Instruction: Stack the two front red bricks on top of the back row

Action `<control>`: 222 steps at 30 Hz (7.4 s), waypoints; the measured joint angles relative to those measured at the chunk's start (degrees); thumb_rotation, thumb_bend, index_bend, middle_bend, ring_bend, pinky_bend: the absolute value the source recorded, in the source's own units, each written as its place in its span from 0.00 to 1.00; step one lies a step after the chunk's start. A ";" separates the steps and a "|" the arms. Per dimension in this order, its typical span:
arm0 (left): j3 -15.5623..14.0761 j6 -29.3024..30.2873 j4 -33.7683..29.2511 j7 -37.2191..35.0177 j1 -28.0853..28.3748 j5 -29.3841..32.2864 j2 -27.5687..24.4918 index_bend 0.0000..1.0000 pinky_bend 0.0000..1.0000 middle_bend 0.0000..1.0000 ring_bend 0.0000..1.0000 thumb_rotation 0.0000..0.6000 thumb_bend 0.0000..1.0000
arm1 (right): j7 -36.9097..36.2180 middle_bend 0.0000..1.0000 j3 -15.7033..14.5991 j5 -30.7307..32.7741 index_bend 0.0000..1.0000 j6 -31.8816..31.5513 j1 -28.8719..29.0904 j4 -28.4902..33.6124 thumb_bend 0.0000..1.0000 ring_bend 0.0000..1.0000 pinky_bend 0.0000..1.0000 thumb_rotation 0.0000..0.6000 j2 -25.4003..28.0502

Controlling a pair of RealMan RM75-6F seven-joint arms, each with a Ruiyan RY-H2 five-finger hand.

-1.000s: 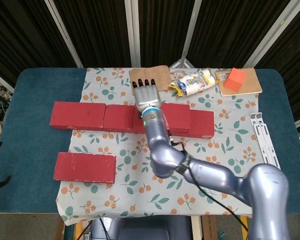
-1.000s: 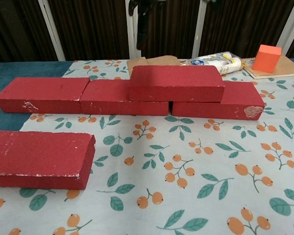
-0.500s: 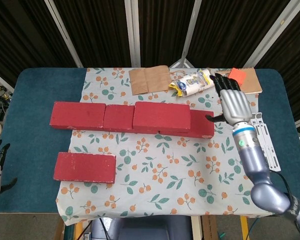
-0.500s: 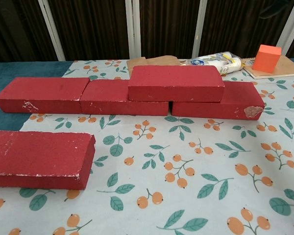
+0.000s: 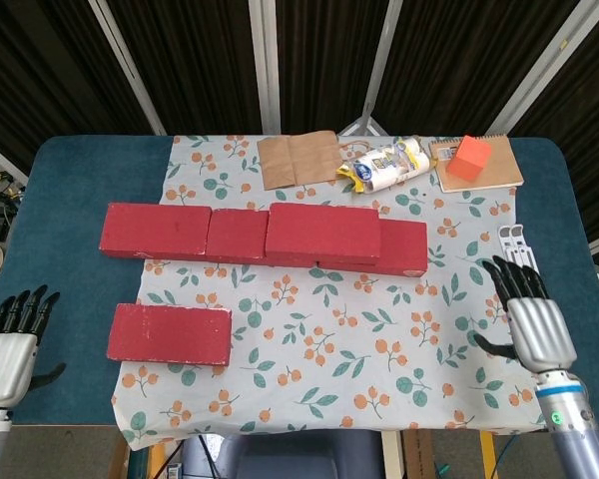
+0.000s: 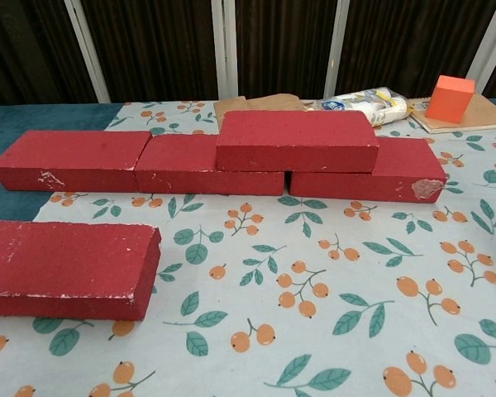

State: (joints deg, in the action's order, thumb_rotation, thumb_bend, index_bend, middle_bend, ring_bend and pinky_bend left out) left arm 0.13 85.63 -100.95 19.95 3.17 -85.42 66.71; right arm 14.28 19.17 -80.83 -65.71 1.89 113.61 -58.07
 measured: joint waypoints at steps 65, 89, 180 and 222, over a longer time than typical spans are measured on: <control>-2.77 -32.13 -14.25 18.68 35.54 39.28 -1.35 0.00 0.00 0.00 0.00 1.00 0.00 | 0.40 0.00 -12.79 7.40 0.00 -14.50 -1.14 -2.36 0.21 0.00 0.00 1.00 -2.95; -4.44 -29.54 -7.91 15.03 34.34 35.06 2.26 0.00 0.02 0.00 0.00 1.00 0.00 | 0.67 0.00 -13.60 8.65 0.00 -15.69 -0.51 -1.90 0.21 0.00 0.00 1.00 -3.03; 1.55 -66.28 39.76 -6.22 65.86 46.77 10.64 0.36 0.27 0.31 0.27 1.00 0.16 | 7.61 0.00 -11.33 18.80 0.00 -17.28 3.57 -7.90 0.21 0.02 0.00 1.00 -9.18; 0.14 -66.53 42.65 -12.28 67.61 39.95 13.91 0.35 0.27 0.31 0.26 1.00 0.16 | 8.24 0.00 -10.57 20.58 0.00 -18.62 3.53 -7.60 0.21 0.02 0.00 1.00 -9.55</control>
State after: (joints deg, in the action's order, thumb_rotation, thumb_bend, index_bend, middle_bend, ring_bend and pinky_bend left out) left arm 0.27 19.09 -58.29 7.67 70.77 -45.47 80.61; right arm 22.52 8.60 -60.24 -84.33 5.42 106.01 -67.61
